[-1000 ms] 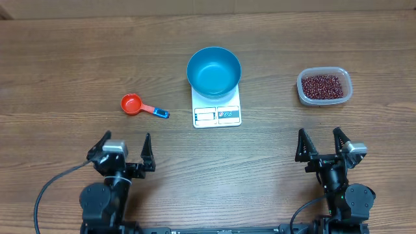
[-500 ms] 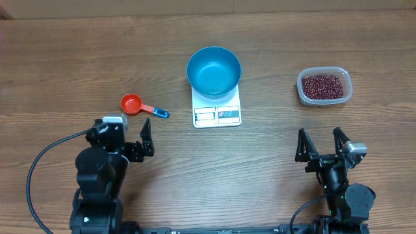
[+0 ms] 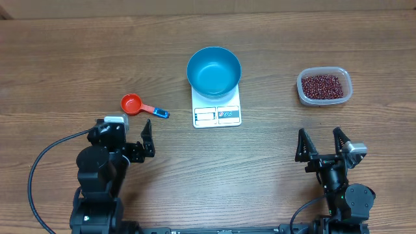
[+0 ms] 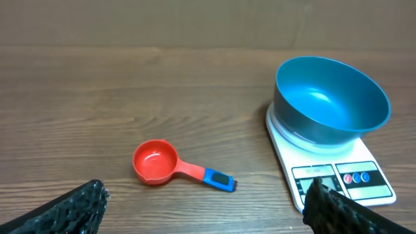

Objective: Scoop item into bowl and weigh 150g on scale
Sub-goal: 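Move the left gripper down over the red measuring cup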

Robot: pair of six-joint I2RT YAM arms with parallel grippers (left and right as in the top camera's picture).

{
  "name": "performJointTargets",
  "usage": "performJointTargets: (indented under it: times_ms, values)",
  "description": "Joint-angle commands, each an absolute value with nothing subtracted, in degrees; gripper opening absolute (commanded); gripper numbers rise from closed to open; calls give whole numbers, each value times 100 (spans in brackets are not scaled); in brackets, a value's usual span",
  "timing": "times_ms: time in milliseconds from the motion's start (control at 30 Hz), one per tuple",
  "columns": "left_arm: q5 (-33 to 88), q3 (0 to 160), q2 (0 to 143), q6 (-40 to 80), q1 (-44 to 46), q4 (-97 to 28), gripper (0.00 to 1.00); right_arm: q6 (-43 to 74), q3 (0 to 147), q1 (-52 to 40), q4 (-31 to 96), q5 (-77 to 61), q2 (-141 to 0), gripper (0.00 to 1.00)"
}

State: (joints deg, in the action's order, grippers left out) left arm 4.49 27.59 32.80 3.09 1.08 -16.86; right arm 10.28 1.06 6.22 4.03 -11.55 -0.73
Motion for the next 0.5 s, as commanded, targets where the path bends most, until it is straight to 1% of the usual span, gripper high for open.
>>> performJointTargets:
  times_ms: [0, 133, 200, 467]
  values:
    - [580, 2910, 3299, 515, 75, -1682, 100, 1017, 45, 574, 370, -1096, -16, 100]
    - [224, 3022, 3299, 1166, 75, -1793, 100, 1017, 45, 574, 370, -1096, -16, 100]
    - [-97, 3326, 3328, 1529, 75, -2130, 100, 1017, 45, 574, 373, -1096, -16, 100]
    - [-847, 4890, 4292, 2082, 71, -3688, 100, 1017, 45, 574, 370, -1096, -16, 100]
